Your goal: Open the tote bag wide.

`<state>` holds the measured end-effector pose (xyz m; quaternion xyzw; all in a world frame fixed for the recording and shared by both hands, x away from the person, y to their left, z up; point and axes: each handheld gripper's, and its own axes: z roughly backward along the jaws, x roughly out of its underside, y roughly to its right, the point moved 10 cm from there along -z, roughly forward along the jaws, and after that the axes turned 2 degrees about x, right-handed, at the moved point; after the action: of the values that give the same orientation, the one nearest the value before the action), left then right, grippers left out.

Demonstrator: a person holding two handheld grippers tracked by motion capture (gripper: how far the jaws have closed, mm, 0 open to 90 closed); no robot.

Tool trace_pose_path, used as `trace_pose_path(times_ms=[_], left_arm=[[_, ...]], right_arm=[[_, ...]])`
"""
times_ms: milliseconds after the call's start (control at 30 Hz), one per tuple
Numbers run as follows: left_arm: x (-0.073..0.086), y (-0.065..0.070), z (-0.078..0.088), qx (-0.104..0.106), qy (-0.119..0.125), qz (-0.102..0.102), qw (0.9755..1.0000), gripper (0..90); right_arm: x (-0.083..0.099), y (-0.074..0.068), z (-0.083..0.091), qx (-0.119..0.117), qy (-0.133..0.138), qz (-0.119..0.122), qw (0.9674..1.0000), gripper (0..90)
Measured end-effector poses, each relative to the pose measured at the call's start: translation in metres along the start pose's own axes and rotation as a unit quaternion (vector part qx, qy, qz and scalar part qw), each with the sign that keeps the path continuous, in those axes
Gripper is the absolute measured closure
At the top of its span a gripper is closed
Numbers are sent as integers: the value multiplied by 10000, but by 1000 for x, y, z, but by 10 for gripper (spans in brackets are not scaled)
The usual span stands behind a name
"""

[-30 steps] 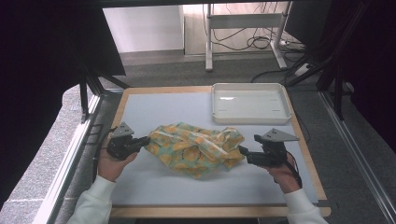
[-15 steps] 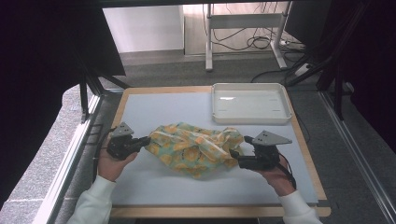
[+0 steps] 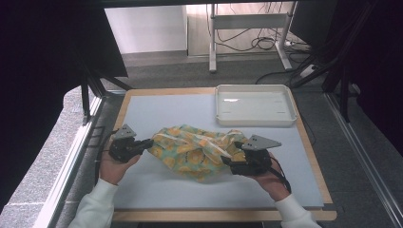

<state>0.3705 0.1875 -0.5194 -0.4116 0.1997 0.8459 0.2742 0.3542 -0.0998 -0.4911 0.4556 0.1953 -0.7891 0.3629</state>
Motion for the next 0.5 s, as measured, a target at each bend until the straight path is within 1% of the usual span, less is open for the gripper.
trace_pose_path(times_ms=[33,67,100,133,167,200,267,333,367,400,433,467,500], left_arm=[[0,0,0,1,0,1,10000,888],[0,0,0,2,2,1,10000,889],[0,0,0,3,0,1,10000,889],[0,0,0,5,3,2,10000,888],[0,0,0,5,3,2,10000,888],[0,0,0,11,2,3,10000,888],[0,0,0,8,4,7,10000,888],[0,0,0,8,-1,0,10000,888],[0,1,0,8,-5,-3,10000,887],[0,1,0,11,-5,-6,10000,887],[0,1,0,17,2,-3,10000,888],[0,1,0,17,2,-3,10000,888],[0,1,0,26,10,2,10000,887]], right_arm=[[0,-2,-2,-19,-42,53,10000,319],[1,-5,-7,-75,-136,80,9998,352],[1,-5,-7,-75,-136,80,9998,352],[3,-7,-11,-132,-231,78,9996,391],[3,-7,-11,-132,-231,78,9996,391],[4,-8,-13,-163,-263,96,9995,414],[3,-10,-17,-205,-288,109,9993,484],[1,-12,-20,-228,-278,187,9992,536],[0,-13,-24,-239,-306,250,9989,582],[0,-13,-24,-239,-306,250,9989,582],[-2,-15,-29,-329,-324,257,9986,632],[-2,-15,-29,-329,-324,257,9986,632],[-2,-18,-34,-439,-398,277,9979,682]])
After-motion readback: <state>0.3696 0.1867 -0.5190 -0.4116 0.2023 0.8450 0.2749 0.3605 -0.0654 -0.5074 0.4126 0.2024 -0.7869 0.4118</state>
